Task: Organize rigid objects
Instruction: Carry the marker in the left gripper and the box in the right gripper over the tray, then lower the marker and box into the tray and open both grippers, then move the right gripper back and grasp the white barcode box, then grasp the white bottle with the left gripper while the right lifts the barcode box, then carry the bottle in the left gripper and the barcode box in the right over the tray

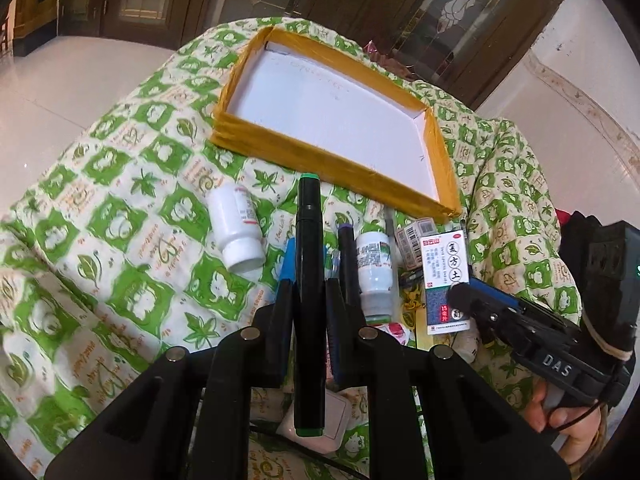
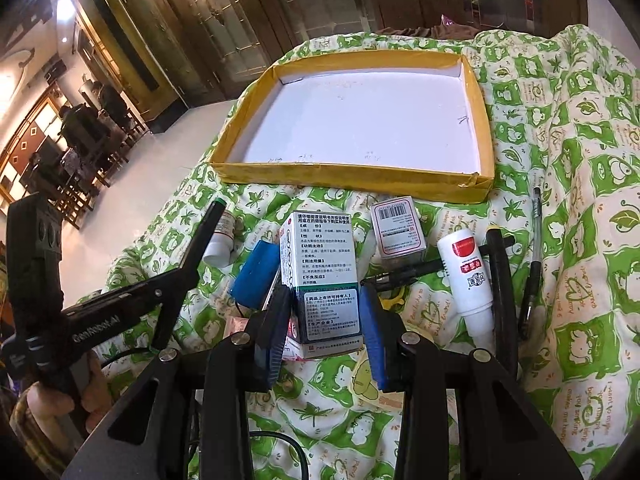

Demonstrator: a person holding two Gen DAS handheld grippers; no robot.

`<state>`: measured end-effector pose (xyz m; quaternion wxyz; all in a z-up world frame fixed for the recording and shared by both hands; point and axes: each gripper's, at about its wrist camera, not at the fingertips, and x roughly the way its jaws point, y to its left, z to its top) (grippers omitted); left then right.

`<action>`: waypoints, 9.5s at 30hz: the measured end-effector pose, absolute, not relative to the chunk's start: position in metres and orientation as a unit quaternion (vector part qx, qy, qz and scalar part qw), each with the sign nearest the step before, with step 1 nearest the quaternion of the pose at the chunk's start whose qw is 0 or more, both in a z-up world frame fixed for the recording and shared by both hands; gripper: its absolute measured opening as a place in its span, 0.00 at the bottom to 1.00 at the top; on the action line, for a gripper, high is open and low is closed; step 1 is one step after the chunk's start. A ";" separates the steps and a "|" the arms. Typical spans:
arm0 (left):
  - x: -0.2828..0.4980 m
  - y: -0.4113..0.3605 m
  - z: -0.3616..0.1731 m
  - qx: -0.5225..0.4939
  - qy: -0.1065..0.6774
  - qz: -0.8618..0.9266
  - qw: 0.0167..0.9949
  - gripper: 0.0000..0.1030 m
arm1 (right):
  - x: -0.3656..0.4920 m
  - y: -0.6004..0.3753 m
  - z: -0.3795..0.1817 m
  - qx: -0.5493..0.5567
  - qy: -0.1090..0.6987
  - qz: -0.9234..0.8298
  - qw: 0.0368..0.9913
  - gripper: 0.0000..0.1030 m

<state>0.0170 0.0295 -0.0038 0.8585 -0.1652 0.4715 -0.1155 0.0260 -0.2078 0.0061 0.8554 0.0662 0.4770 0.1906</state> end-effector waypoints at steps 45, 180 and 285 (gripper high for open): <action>0.153 0.008 0.023 -0.132 0.462 -0.109 0.870 0.12 | 0.178 -0.210 0.027 0.089 0.451 0.199 0.866 0.31; 0.038 0.040 -0.053 -0.213 0.519 -0.092 0.823 0.33 | 0.059 -0.242 0.002 0.143 0.494 0.165 0.842 0.54; 0.109 0.048 0.006 -0.219 0.397 -0.138 0.881 0.32 | 0.108 -0.228 0.034 0.046 0.423 0.188 0.885 0.33</action>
